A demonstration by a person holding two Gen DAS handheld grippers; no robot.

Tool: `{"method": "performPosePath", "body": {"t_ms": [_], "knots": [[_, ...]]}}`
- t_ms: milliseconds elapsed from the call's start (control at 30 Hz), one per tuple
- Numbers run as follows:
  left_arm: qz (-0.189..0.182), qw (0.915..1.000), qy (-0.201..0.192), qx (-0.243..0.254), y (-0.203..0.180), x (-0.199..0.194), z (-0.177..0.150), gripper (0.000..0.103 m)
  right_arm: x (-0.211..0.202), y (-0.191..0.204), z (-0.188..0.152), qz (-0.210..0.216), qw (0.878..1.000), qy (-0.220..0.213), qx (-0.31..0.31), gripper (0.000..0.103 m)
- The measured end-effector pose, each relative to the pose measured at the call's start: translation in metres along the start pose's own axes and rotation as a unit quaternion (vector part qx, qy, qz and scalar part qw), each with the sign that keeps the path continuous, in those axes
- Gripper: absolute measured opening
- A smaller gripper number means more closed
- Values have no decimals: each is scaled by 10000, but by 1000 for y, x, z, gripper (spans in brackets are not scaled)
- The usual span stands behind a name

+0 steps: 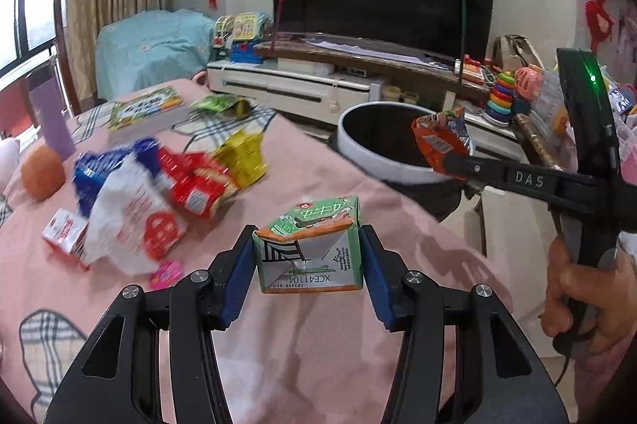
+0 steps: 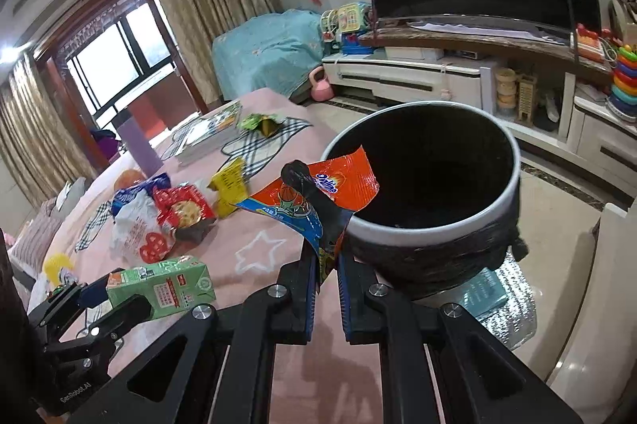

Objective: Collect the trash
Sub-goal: 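Carry both items over the black trash bin and open both tools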

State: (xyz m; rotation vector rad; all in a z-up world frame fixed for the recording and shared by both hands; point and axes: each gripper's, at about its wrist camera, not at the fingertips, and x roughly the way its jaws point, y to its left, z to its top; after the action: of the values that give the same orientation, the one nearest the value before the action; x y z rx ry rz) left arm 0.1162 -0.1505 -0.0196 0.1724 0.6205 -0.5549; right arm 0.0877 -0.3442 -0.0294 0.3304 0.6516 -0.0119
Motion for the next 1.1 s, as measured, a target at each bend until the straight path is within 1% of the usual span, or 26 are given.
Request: {"method": "performPosePath", "body": {"t_ms": [333,600,1100], "knots": [[-217,9994,-160,203,-30,24,37,50,1,-33,14,-198,9997,-14,152,10],[-321,9989,-122,328,-50,52,62,50,10,-56,28,-315,9992,102,209,10],[-413,9984,59,380,-72,101,85,50,37,-82,43,-382,9983,408,180,10]]}}
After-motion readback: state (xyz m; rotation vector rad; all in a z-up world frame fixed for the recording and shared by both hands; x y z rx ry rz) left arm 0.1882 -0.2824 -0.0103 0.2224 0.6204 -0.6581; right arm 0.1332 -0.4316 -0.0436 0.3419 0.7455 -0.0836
